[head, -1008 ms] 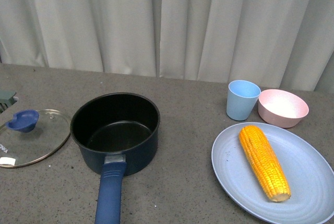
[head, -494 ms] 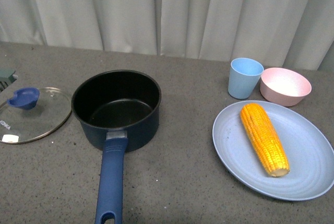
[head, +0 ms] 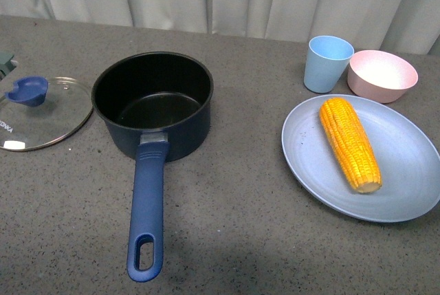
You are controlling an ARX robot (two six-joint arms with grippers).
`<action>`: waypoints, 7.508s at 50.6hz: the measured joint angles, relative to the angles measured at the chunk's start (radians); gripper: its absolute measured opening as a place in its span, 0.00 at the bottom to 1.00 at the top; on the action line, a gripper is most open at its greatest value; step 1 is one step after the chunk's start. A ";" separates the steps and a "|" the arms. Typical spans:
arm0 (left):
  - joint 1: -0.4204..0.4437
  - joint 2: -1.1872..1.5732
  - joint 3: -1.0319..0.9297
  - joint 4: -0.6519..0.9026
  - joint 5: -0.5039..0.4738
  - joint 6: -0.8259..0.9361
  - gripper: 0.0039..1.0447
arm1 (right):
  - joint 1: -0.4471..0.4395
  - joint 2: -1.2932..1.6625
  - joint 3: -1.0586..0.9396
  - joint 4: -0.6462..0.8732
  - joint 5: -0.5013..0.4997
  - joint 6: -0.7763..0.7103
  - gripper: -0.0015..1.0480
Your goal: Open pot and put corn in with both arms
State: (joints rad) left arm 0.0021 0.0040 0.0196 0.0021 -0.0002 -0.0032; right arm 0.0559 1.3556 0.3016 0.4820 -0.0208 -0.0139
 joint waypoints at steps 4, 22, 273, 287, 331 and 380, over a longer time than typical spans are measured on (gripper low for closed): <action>0.000 0.000 0.000 0.000 0.000 0.000 0.94 | 0.036 0.176 0.084 -0.015 0.016 0.034 0.91; 0.000 0.000 0.000 0.000 0.000 0.000 0.94 | 0.106 0.559 0.401 -0.138 0.059 0.152 0.91; 0.000 0.000 0.000 0.000 0.000 0.000 0.94 | -0.053 -0.902 -0.296 -0.031 0.023 0.014 0.01; 0.000 0.000 0.000 0.000 0.000 0.000 0.94 | -0.053 -1.016 -0.296 -0.140 0.023 0.014 0.01; 0.000 0.000 0.000 -0.001 0.000 0.000 0.94 | -0.053 -1.350 -0.296 -0.480 0.019 0.014 0.32; 0.000 0.000 0.000 -0.001 0.000 0.000 0.94 | -0.053 -1.351 -0.296 -0.480 0.019 0.014 0.91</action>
State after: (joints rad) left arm 0.0017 0.0036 0.0196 0.0013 -0.0002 -0.0032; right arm 0.0025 0.0044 0.0055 0.0017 -0.0013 0.0002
